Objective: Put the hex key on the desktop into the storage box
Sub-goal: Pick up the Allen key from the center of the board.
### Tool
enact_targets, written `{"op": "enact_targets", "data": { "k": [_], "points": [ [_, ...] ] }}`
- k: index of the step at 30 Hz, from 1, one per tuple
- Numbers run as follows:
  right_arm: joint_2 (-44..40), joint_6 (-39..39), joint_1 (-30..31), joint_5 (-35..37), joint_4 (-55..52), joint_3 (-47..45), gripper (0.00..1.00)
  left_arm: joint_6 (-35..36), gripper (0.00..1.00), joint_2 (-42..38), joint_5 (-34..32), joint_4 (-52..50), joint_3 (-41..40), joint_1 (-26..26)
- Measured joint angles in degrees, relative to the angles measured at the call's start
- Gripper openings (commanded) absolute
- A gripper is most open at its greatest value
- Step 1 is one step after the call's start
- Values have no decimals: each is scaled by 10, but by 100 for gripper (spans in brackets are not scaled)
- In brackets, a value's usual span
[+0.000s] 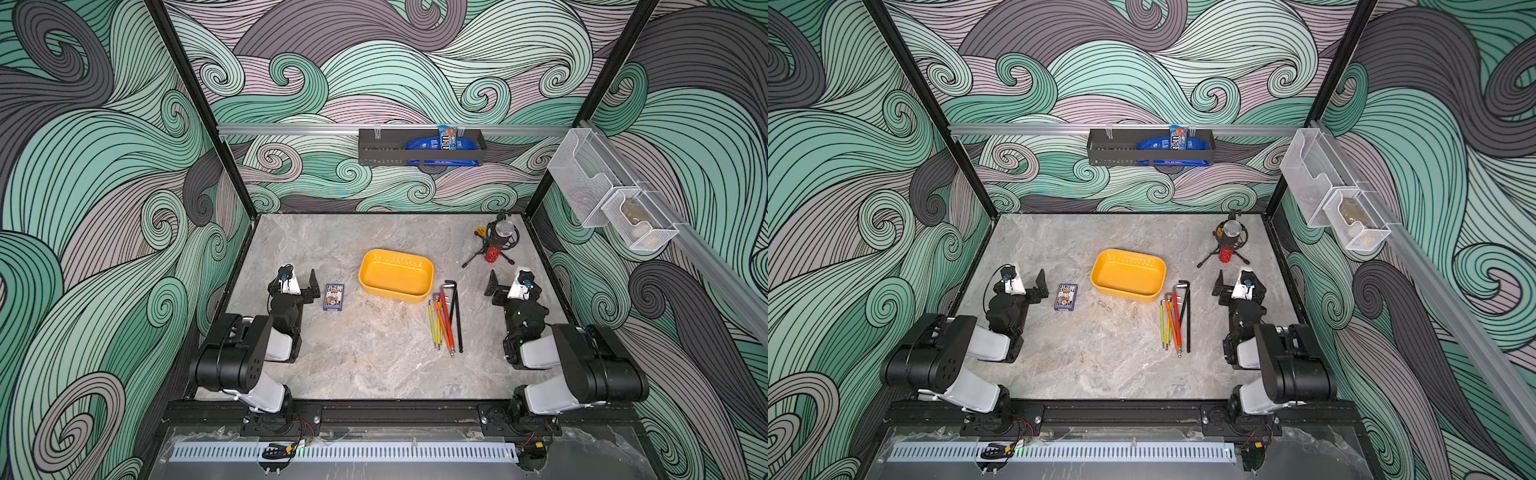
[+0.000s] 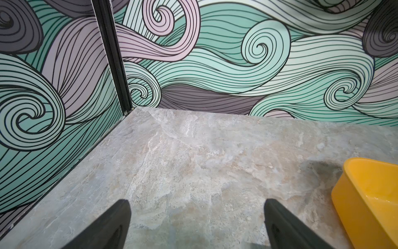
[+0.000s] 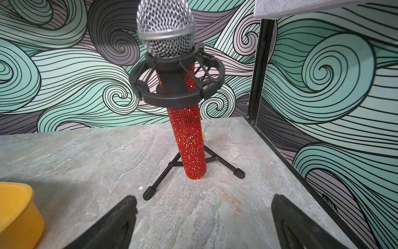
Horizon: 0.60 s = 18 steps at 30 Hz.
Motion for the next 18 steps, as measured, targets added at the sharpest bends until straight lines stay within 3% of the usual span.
{"op": "enact_targets", "data": {
  "k": [7, 11, 13, 15, 18],
  "points": [
    [-175, 0, 7, 30, -71, 1, 100, -18, 99, -159, -16, -132, 67, -36],
    [-299, 11, 26, 67, -235, 108, 100, -29, 99, -211, -45, -217, 126, -106],
    [-335, 81, 29, 89, -357, 215, 100, -80, 99, -234, -51, -286, 171, -130],
    [-358, 171, 27, 105, -469, 314, 100, -196, 99, -249, -52, -394, 238, -140],
    [-407, 263, 14, 85, -565, 350, 99, -345, 99, -272, -26, -473, 278, -137]
  ]
}}
